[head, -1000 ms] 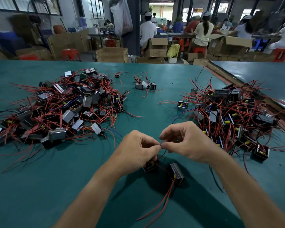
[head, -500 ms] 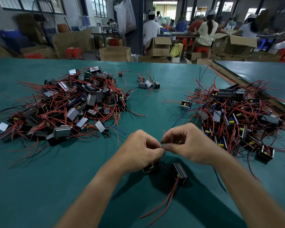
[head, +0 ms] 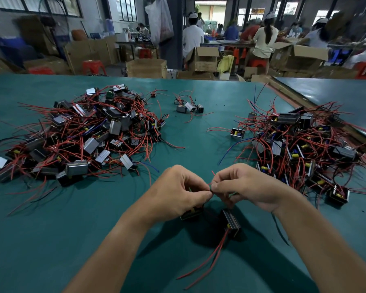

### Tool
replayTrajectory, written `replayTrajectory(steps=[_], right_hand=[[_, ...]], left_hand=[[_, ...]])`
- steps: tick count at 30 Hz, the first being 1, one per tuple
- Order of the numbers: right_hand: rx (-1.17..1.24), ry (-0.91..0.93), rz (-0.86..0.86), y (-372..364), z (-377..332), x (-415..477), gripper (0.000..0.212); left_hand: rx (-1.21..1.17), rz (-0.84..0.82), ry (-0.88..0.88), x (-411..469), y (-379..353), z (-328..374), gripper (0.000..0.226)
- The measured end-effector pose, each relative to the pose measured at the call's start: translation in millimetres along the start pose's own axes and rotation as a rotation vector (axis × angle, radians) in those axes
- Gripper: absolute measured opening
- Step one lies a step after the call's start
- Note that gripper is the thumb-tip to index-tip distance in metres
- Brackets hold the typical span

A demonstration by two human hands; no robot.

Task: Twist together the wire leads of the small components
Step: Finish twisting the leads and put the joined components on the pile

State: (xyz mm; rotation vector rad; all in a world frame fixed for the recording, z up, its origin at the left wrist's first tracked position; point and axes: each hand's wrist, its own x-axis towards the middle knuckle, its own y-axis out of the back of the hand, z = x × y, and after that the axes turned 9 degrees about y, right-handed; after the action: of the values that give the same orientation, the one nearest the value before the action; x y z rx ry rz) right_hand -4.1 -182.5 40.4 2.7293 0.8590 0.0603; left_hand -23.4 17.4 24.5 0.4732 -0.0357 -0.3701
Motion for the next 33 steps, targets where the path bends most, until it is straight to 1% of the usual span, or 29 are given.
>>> replayTrajectory(steps=[2,5,7,9,12,15,17,19,22,25,28,31,33], right_hand=[[0.052,-0.033,-0.022,2,-1,0,0.026],[0.107,-0.084,-0.038,3,-1,-1,0.016],[0.105,-0.085,-0.007,3,1,-1,0.017],[-0.005,0.000,0.087,2,3,2,0.021],[-0.178,0.193,0.250,-3,5,7,0.022],[-0.331,0.305,0.256,-7,5,9,0.018],[-0.411,0.342,0.237,-9,5,8,0.015],[-0.447,0.351,0.222,-9,3,6,0.015],[-0.478,0.337,0.198,-7,2,5,0.015],[-0.456,0.278,0.160,-6,0,3,0.016],[-0.390,0.151,0.123,-7,-2,3,0.019],[-0.238,-0.010,0.072,-7,-3,1,0.027],[-0.226,-0.030,0.061,-7,-4,1,0.027]], left_hand=[[0.010,-0.011,-0.022,0,0,-1,0.014],[0.030,-0.021,-0.053,-2,-1,0,0.014],[0.040,-0.020,-0.050,-2,-2,0,0.012],[0.067,0.019,-0.028,-1,-1,1,0.013],[0.039,0.081,0.038,2,1,1,0.016],[-0.056,0.092,0.089,4,1,1,0.018],[-0.101,0.092,0.098,3,0,1,0.017],[-0.098,0.103,0.099,3,-1,1,0.017],[-0.020,0.141,0.073,3,-2,-1,0.017],[0.111,0.203,0.000,1,-5,0,0.014],[0.252,0.254,-0.111,-1,-8,1,0.009],[0.311,0.253,-0.182,-2,-9,3,0.013],[0.309,0.242,-0.187,-1,-8,3,0.009]])
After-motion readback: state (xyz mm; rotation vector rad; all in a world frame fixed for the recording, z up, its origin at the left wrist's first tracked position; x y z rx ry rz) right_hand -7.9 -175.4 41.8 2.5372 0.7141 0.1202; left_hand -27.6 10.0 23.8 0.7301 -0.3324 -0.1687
